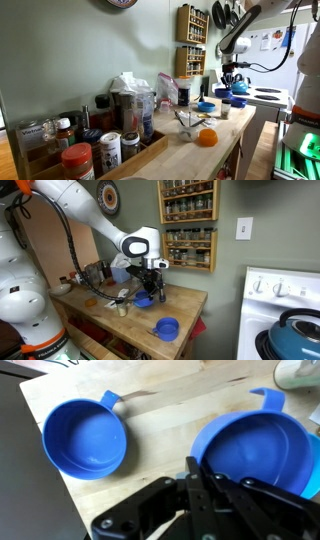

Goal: Pour the contents from the furthest cup into the blue bowl

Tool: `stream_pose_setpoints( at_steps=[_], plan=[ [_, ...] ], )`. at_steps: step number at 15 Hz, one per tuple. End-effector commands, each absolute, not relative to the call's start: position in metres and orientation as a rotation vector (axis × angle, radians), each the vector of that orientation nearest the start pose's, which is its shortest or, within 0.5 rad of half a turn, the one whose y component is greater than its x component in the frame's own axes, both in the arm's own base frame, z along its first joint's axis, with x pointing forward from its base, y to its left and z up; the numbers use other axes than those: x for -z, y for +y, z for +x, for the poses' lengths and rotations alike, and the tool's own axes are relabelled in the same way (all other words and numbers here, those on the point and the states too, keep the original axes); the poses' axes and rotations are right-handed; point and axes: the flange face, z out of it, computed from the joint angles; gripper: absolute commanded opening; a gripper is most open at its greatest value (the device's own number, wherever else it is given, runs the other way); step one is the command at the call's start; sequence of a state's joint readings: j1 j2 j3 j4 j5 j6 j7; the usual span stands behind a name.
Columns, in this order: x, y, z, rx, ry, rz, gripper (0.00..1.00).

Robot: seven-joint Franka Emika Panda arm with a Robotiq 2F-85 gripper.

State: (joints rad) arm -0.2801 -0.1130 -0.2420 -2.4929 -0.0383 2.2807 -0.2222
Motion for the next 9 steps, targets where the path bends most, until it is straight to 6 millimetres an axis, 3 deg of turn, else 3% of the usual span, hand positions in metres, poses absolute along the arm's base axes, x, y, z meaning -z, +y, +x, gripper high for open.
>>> stream_pose_setpoints(
  at_steps=[1,4,9],
  plan=[
    [-0.319,-0.225,0.388,-0.151,0.425,-3.072,0.04],
    [-0.319,-0.226,0.387,-0.152,0.429,-3.071,0.01],
    [-0.322,-0.186,0.407,-0.139,0.319,-3.204,0.01]
  ],
)
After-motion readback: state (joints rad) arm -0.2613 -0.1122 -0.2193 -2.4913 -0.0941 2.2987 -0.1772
